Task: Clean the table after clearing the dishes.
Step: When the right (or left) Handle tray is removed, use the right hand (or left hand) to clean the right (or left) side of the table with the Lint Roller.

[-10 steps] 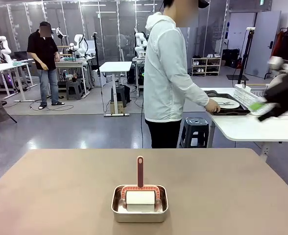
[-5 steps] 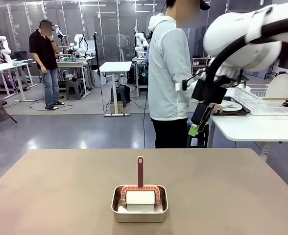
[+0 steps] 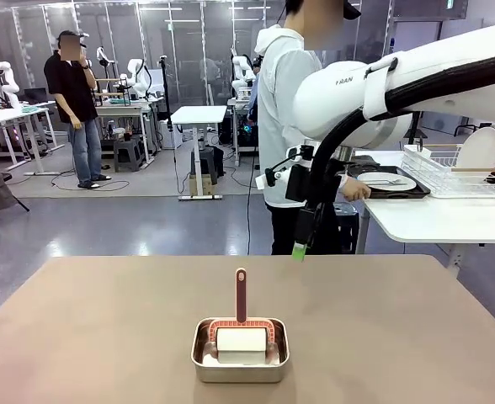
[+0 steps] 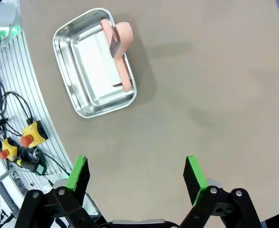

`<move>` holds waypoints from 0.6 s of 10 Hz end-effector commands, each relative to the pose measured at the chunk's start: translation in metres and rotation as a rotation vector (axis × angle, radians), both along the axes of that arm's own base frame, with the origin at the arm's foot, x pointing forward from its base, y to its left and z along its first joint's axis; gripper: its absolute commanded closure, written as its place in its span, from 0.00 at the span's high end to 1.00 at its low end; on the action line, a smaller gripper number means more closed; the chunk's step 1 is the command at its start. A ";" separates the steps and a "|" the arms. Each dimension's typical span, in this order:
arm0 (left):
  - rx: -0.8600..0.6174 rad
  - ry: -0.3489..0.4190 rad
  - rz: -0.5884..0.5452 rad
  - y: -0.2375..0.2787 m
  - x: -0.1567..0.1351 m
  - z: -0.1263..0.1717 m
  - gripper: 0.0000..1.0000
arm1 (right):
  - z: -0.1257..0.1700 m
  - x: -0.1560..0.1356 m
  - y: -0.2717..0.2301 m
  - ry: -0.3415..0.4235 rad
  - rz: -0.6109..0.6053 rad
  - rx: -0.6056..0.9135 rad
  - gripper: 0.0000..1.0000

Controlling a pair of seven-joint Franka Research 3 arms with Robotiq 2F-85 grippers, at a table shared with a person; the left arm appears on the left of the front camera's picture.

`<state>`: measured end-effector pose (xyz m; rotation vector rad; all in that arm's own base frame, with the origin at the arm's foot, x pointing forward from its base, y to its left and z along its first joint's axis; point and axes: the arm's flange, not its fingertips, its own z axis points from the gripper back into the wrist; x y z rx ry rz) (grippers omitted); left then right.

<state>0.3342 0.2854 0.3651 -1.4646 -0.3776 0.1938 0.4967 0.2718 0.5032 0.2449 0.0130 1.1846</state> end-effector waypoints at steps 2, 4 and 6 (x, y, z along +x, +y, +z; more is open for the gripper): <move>0.007 0.004 -0.005 -0.001 -0.006 0.003 1.00 | 0.007 0.004 -0.013 -0.004 -0.020 0.001 1.00; 0.007 0.004 -0.005 -0.001 -0.006 0.003 1.00 | 0.007 0.004 -0.013 -0.004 -0.020 0.001 1.00; 0.007 0.004 -0.005 -0.001 -0.006 0.003 1.00 | 0.004 0.008 -0.013 -0.005 -0.026 0.002 1.00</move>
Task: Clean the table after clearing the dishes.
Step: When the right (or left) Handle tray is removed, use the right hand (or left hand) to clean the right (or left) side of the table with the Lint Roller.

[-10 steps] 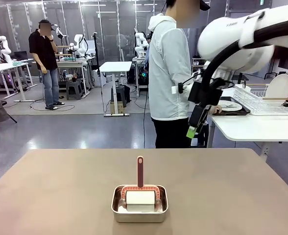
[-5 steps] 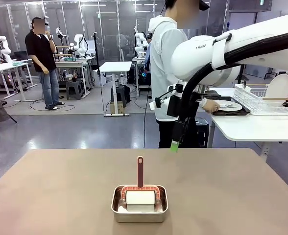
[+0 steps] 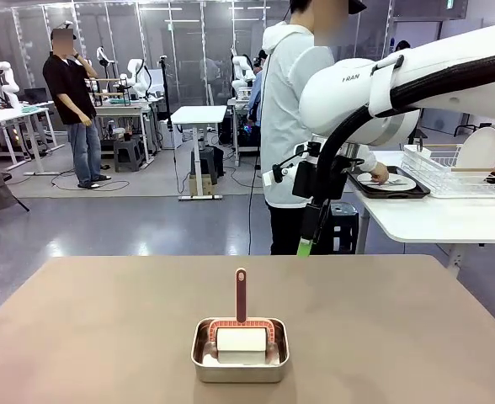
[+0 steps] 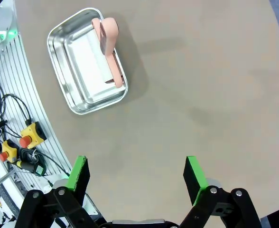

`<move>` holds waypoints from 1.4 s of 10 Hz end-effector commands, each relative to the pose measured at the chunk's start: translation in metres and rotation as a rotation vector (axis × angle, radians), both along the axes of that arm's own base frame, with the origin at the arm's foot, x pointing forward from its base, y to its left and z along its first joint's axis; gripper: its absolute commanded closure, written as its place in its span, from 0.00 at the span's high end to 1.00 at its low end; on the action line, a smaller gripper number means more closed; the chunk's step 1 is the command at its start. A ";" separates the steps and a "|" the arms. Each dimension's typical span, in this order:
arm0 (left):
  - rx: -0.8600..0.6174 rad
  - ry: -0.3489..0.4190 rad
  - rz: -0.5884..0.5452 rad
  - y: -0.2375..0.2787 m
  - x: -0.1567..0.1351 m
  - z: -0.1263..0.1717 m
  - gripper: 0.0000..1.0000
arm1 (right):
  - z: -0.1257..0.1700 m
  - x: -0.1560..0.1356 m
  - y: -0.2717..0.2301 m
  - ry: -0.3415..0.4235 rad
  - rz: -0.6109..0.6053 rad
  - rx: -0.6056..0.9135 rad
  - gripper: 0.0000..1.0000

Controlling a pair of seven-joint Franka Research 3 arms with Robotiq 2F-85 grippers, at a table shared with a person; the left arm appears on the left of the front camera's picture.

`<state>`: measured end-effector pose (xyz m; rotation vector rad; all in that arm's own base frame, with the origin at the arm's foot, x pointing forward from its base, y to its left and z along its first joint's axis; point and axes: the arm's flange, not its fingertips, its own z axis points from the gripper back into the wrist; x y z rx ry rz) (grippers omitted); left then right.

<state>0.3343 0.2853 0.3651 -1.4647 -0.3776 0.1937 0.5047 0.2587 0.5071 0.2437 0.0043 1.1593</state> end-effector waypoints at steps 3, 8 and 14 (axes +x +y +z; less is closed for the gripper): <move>0.007 0.004 -0.005 -0.001 -0.006 0.003 1.00 | -0.023 -0.013 0.051 -0.022 0.176 0.018 1.00; 0.007 0.004 -0.005 -0.001 -0.006 0.003 1.00 | -0.047 -0.017 0.120 -0.015 0.360 -0.024 1.00; 0.007 0.004 -0.005 -0.001 -0.006 0.003 1.00 | -0.074 -0.004 0.142 -0.020 0.438 -0.037 1.00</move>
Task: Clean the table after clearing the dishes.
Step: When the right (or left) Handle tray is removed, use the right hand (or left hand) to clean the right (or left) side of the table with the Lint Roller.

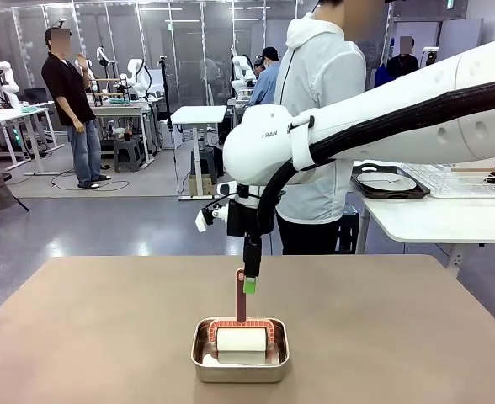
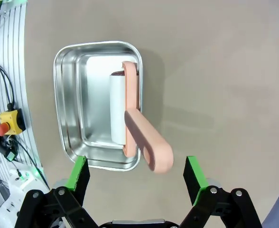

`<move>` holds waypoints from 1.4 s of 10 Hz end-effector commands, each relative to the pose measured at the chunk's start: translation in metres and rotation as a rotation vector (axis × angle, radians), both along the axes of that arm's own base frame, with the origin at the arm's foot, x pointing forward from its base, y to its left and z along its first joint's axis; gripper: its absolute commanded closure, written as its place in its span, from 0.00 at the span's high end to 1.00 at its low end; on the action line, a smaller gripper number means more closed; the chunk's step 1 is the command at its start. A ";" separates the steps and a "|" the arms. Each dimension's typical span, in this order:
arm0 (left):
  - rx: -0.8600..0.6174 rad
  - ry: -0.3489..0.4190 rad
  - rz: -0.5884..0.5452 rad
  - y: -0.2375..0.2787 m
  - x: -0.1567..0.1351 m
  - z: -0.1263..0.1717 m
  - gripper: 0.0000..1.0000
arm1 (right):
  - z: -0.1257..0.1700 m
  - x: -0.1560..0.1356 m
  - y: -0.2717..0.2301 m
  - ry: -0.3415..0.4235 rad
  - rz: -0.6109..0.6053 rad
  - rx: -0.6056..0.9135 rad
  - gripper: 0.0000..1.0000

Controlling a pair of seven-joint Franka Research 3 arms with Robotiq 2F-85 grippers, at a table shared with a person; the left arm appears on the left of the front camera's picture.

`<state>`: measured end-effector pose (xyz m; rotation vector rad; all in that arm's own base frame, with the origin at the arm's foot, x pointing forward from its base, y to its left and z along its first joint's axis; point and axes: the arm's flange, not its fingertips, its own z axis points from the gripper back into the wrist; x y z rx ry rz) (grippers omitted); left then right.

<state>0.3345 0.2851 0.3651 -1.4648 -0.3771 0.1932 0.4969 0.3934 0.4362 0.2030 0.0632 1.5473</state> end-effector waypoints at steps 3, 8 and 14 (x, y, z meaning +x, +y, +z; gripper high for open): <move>0.007 0.004 -0.004 -0.001 -0.006 0.002 1.00 | -0.016 0.011 0.017 0.041 0.067 -0.001 1.00; 0.007 0.004 -0.004 -0.001 -0.006 0.002 1.00 | -0.027 0.015 0.022 0.099 0.069 -0.030 0.69; 0.007 0.004 -0.004 -0.001 -0.006 0.002 1.00 | -0.026 0.016 0.024 0.115 0.069 -0.036 0.06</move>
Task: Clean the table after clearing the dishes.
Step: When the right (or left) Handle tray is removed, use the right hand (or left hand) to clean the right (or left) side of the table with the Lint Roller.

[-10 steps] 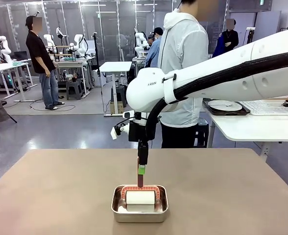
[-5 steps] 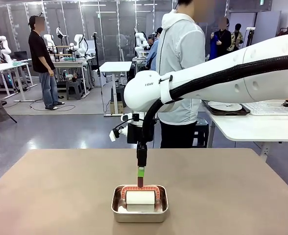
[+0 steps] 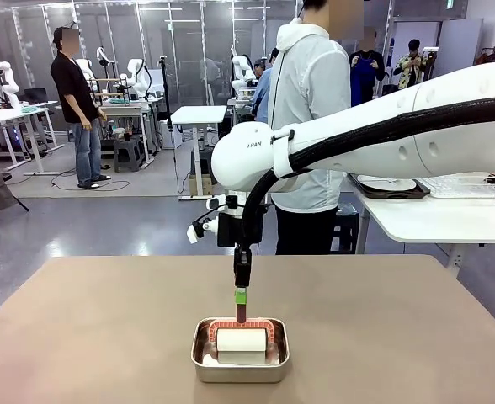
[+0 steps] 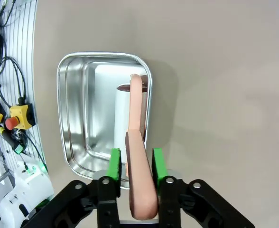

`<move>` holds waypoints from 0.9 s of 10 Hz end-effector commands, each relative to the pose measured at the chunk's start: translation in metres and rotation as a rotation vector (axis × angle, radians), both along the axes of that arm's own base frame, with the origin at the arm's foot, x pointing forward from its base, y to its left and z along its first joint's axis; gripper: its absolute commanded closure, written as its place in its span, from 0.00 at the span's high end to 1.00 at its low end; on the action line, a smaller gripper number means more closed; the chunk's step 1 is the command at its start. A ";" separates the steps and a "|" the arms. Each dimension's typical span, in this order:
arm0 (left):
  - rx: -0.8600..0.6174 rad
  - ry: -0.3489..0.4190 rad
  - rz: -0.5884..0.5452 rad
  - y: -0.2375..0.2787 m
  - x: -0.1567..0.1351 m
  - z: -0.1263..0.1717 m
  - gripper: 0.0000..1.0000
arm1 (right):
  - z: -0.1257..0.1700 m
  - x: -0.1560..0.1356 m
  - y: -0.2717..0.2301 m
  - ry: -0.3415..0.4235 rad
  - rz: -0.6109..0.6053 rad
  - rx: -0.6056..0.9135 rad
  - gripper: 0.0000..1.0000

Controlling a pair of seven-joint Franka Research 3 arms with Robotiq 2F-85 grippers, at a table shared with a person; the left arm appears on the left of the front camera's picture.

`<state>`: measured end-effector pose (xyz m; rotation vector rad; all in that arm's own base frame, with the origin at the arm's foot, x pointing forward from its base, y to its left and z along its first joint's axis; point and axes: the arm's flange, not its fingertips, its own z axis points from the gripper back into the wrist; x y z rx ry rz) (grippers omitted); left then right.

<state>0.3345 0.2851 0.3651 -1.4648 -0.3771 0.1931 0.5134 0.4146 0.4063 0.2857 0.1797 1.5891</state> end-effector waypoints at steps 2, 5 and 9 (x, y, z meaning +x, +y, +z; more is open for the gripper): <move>0.007 0.004 -0.004 -0.001 -0.006 0.002 1.00 | 0.007 -0.001 0.002 -0.003 0.005 -0.021 0.00; 0.007 0.004 -0.004 -0.001 -0.006 0.002 1.00 | 0.016 -0.002 0.002 -0.006 -0.003 -0.031 0.00; 0.007 0.004 -0.004 -0.001 -0.006 0.002 1.00 | 0.107 -0.052 -0.015 -0.113 -0.314 -0.092 0.00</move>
